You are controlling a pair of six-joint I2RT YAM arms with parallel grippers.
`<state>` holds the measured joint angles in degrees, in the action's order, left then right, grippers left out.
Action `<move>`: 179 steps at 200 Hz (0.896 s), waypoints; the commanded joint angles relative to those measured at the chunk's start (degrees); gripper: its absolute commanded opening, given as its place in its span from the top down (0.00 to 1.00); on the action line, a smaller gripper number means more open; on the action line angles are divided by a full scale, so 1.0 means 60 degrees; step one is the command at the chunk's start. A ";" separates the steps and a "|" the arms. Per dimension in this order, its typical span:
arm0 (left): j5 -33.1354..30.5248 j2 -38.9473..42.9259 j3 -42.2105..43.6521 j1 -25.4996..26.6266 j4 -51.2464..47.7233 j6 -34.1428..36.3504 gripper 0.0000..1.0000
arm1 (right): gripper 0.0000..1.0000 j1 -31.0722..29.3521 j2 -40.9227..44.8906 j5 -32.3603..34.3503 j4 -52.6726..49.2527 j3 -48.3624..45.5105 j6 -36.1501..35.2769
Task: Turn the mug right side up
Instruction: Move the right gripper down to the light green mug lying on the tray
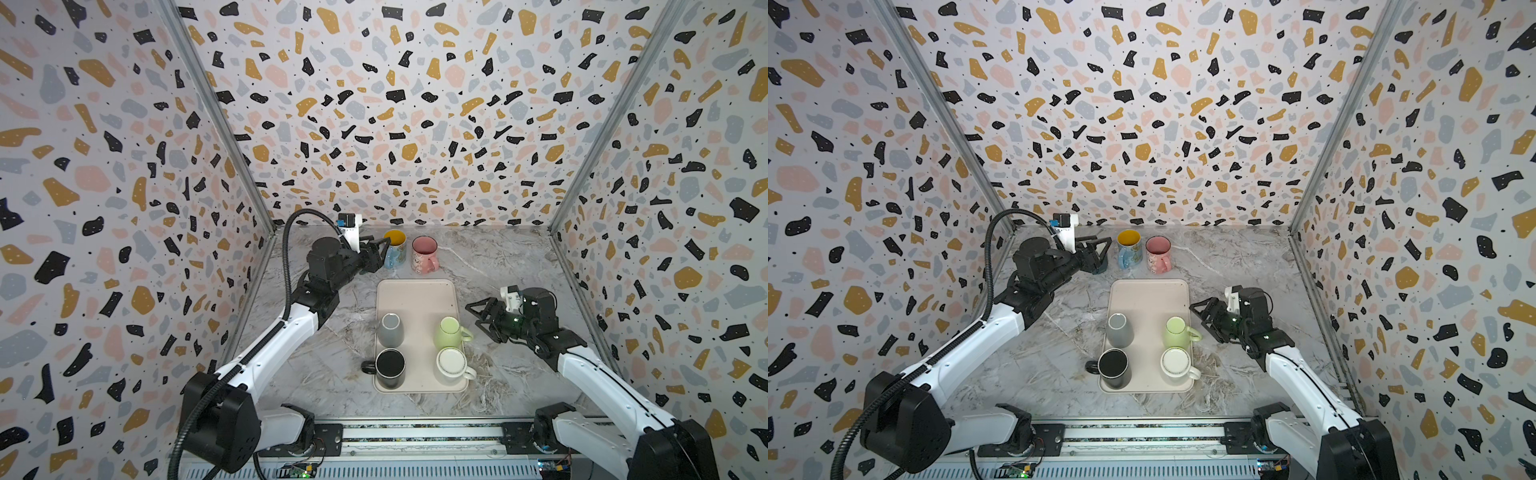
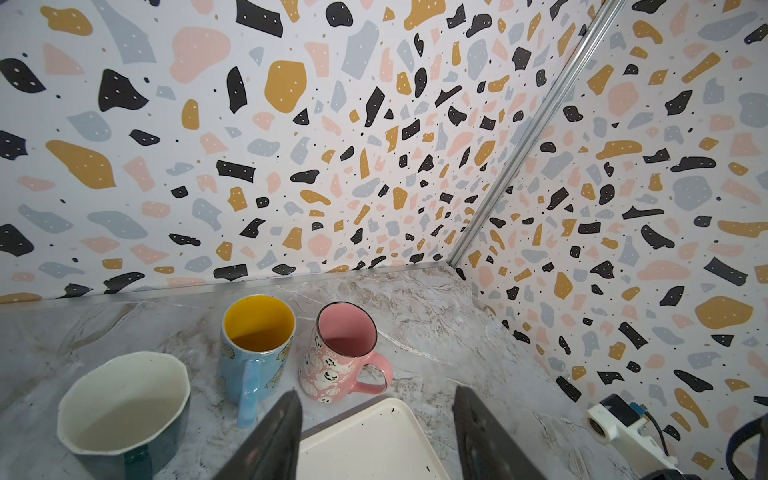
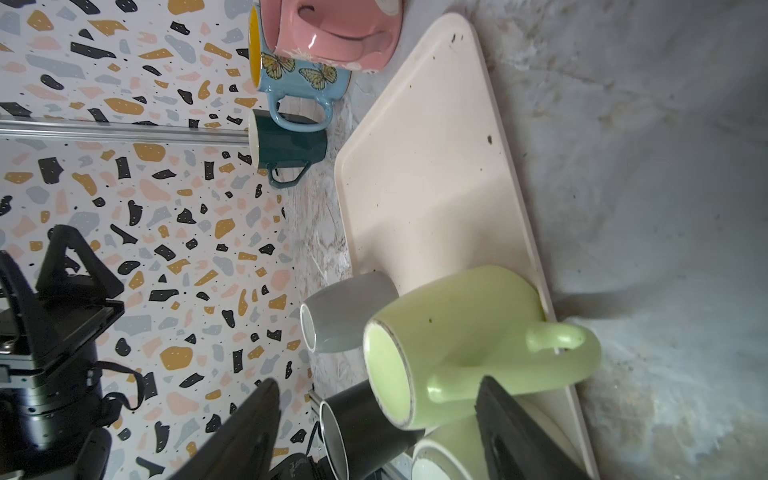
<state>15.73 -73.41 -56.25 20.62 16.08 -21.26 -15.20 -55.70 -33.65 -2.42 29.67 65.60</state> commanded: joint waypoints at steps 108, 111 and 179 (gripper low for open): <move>-0.0160 0.0209 0.0146 -0.0055 0.0318 -0.0207 0.39 | 0.17 0.0073 0.0193 -0.0910 0.2155 -0.1604 0.2938; -0.0160 0.0216 0.0146 -0.0057 0.0317 -0.0215 0.38 | 0.17 0.0073 0.0151 -0.0921 0.2180 -0.1605 0.2949; -0.0152 -0.0072 -0.0046 -0.0063 0.0189 -0.0193 0.38 | 0.21 0.0073 -0.1592 -0.1245 0.3708 -0.1348 0.3256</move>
<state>15.07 -73.38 -55.96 20.60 15.64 -22.15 -14.96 -62.94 -39.72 15.46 20.16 84.60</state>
